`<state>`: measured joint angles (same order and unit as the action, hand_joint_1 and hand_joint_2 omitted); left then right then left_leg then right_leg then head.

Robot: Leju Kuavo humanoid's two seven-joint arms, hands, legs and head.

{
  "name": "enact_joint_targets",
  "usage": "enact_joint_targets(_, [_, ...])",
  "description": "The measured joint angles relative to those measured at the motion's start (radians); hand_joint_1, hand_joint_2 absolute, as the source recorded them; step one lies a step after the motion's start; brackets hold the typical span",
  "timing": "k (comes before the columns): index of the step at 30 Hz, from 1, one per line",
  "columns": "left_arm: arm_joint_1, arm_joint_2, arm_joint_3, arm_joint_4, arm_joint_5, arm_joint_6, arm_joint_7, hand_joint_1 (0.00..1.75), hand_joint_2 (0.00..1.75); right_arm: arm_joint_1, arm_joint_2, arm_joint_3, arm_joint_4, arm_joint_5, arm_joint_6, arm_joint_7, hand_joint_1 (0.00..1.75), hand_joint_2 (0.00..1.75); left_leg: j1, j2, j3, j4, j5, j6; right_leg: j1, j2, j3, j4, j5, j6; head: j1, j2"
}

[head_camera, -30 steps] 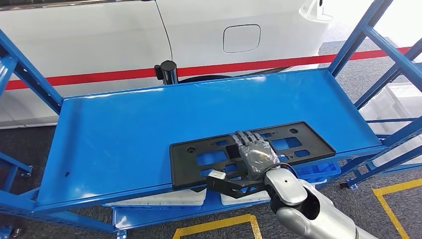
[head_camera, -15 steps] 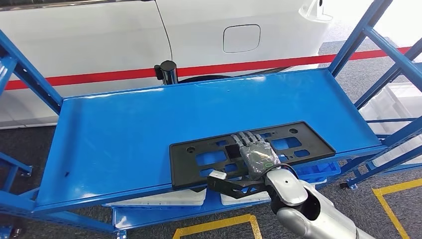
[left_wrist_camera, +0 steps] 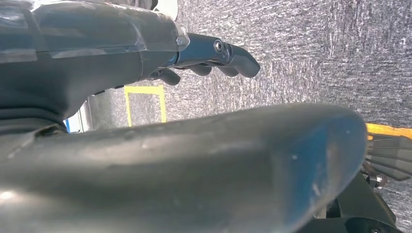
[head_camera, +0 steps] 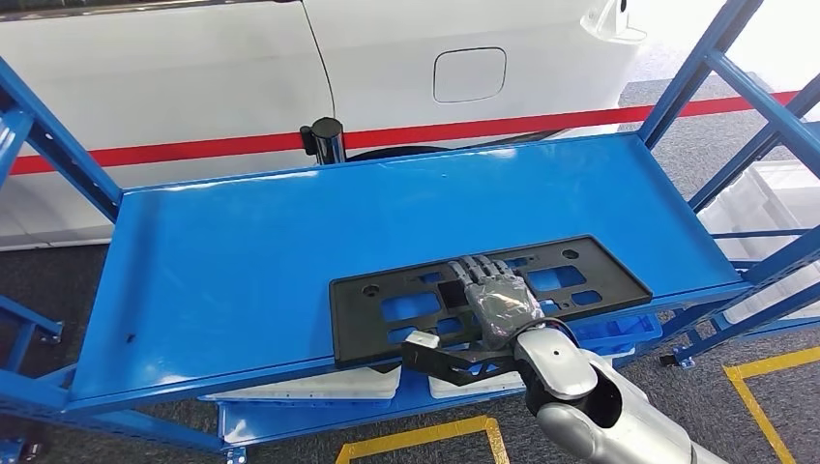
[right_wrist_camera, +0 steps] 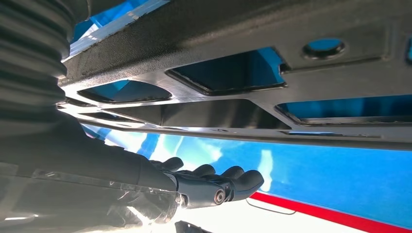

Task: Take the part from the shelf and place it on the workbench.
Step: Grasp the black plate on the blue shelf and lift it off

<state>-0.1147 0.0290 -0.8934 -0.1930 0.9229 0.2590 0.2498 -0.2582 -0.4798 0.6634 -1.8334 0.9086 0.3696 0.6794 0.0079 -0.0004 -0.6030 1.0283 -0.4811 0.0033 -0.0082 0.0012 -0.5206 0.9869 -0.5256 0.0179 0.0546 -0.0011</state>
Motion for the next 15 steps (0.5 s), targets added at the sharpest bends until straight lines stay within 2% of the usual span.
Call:
enact_joint_targets(2, [0.0,0.0,0.0,0.0,0.001,0.0,0.0,0.0,0.0,0.0,0.0,0.0,0.0,-0.005,0.0,0.0,1.41,1.75,0.0,0.0,0.0,0.0,0.0,0.0,0.0,0.0,0.0,0.0,0.0,0.0,0.0,0.0])
enact_joint_targets(3, [0.0,0.0,0.0,0.0,0.001,0.0,0.0,0.0,0.0,0.0,0.0,0.0,0.0,-0.007,0.001,0.0,1.7,1.75,0.0,0.0,0.0,0.0,0.0,0.0,0.0,0.0,0.0,0.0,0.0,0.0,0.0,0.0])
enact_joint_targets(4, [0.0,0.0,0.0,0.0,0.001,0.0,0.0,0.0,0.0,0.0,0.001,-0.001,0.0,-0.009,0.001,0.0,1.73,1.75,0.0,0.0,0.0,0.0,0.0,0.0,0.0,0.0,0.0,0.0,0.0,0.0,0.0,0.0])
enact_joint_targets(8, [0.0,0.0,0.0,0.0,0.001,0.0,-0.001,0.0,0.0,0.001,0.002,-0.006,0.0,-0.016,0.003,0.0,1.68,1.75,0.0,0.0,0.0,0.0,0.0,0.0,0.0,0.0,0.0,0.0,0.0,0.0,0.0,0.0])
enact_joint_targets(15, [0.0,0.0,0.0,0.0,0.005,0.002,-0.005,0.0,0.0,0.011,0.005,-0.019,0.001,-0.019,0.003,0.0,1.75,1.75,0.0,-0.001,0.0,0.0,0.0,0.0,0.0,0.0,0.0,0.0,0.0,0.0,0.0,0.0])
